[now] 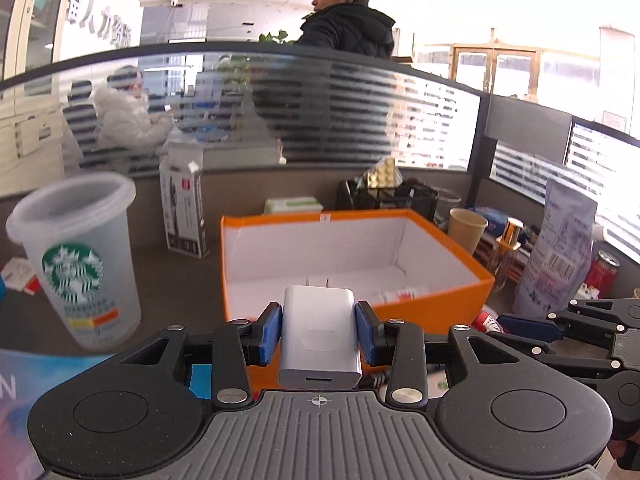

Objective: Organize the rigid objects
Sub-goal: 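Carry the white charger and red stick with both tools into the orange box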

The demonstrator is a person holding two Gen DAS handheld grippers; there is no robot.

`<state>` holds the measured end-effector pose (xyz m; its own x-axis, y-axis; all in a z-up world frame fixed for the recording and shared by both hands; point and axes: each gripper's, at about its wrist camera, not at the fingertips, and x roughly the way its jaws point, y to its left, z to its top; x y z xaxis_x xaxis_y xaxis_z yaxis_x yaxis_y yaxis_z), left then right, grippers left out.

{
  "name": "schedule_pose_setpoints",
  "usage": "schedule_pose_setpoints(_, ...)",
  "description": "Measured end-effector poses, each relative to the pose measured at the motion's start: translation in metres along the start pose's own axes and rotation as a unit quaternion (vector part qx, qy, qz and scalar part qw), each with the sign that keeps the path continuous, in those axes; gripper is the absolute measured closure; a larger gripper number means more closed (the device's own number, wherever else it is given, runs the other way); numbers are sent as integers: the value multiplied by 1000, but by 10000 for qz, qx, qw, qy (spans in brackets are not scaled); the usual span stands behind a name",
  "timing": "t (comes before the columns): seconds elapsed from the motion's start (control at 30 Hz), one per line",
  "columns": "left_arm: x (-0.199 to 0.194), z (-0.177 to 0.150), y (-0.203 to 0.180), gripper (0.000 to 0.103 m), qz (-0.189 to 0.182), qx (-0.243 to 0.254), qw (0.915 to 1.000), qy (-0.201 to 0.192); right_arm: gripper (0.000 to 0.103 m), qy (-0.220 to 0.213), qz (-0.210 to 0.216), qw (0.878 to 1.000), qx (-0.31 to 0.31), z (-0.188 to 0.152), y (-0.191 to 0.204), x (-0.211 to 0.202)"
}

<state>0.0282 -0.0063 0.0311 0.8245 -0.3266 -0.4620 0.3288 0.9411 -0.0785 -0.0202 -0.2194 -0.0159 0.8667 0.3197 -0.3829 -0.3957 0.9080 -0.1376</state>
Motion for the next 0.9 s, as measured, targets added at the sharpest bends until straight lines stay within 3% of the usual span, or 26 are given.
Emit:
schedule_pose_setpoints(0.47,32,41,-2,66,-32,65,9999,-157,86,-385,-26,9992,-81,46,-29,26)
schedule_pose_setpoints(0.9,71,58,6,66,6,45,10000,-67,86,-413,-38,9991,-22,67,-52,59)
